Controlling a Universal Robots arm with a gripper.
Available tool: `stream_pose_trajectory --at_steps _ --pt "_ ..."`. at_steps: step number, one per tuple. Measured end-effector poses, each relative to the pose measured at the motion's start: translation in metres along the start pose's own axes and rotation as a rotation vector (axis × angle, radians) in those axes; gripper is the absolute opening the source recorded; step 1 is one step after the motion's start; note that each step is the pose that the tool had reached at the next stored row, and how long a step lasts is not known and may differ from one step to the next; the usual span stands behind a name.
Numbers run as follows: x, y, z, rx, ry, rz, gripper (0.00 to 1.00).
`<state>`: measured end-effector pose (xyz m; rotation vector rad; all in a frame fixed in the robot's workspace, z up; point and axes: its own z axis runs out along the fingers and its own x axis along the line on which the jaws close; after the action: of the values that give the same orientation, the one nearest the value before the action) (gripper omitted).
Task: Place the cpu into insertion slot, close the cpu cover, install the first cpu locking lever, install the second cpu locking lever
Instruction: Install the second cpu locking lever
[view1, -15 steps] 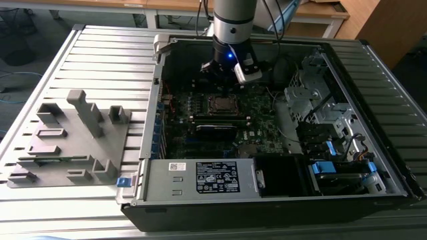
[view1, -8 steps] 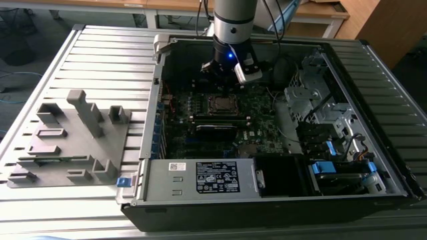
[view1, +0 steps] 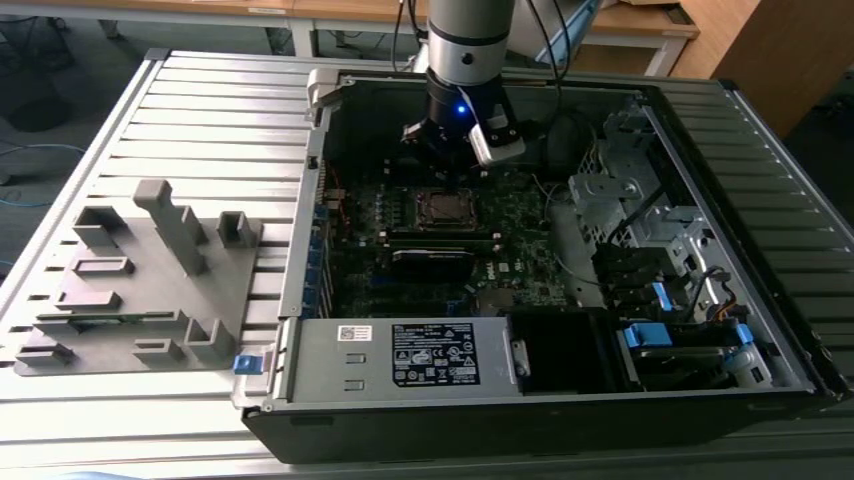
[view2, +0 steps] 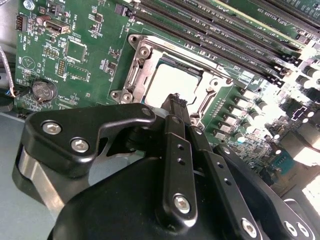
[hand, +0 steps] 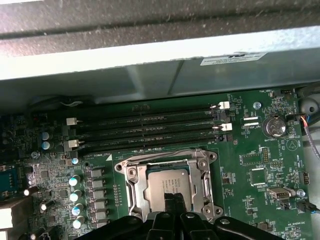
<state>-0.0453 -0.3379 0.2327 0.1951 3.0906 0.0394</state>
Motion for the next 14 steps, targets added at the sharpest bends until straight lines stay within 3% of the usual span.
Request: stream_pose_trajectory --at_steps 14 --pt "-0.0003 0.0001 -0.0063 0.0003 0.0001 0.0 0.11"
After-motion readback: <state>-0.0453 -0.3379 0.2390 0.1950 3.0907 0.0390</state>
